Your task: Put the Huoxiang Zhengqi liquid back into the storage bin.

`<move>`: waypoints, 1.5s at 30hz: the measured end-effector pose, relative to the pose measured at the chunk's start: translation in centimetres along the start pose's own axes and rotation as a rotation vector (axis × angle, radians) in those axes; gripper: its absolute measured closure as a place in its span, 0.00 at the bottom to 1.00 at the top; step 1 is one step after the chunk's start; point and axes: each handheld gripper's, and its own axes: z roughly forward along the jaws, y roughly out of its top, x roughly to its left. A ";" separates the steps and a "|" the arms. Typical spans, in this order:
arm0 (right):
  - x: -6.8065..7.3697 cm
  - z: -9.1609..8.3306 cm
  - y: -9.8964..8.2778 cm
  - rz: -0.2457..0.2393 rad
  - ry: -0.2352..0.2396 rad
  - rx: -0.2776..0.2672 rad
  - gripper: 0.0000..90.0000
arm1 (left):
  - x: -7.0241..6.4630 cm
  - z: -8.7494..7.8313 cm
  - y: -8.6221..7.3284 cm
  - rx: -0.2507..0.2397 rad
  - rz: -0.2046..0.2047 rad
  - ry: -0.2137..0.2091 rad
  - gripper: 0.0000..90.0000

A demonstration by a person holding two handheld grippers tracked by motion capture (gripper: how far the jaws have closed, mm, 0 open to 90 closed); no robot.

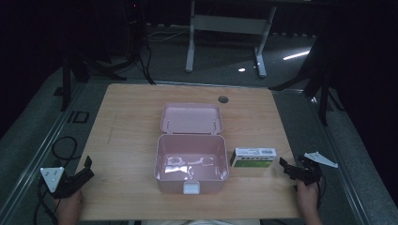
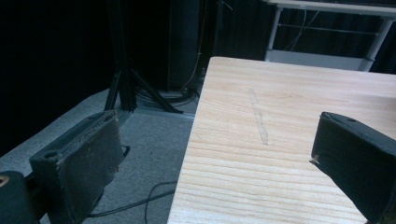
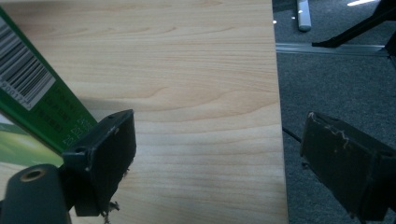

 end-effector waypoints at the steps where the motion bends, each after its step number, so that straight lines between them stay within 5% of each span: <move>1: 0.0 0.0 0.0 0.000 0.000 0.000 0.11 | 0.0 0.0 0.0 0.000 0.000 0.000 0.02; 13: 0.0 0.5 0.1 -0.107 0.127 0.088 0.11 | 0.1 0.0 0.0 0.008 -0.007 -0.010 0.02; 20: 0.3 0.6 0.5 -0.202 0.211 0.189 0.11 | 0.1 0.0 0.0 0.008 -0.006 -0.016 0.02; 27: 1.4 0.1 0.9 -0.302 0.337 0.283 0.11 | 0.2 0.0 0.0 0.008 -0.005 -0.020 0.02; 45: 4.8 -0.8 2.0 -0.553 0.497 0.509 0.11 | 0.2 0.0 0.0 0.013 -0.004 -0.028 0.02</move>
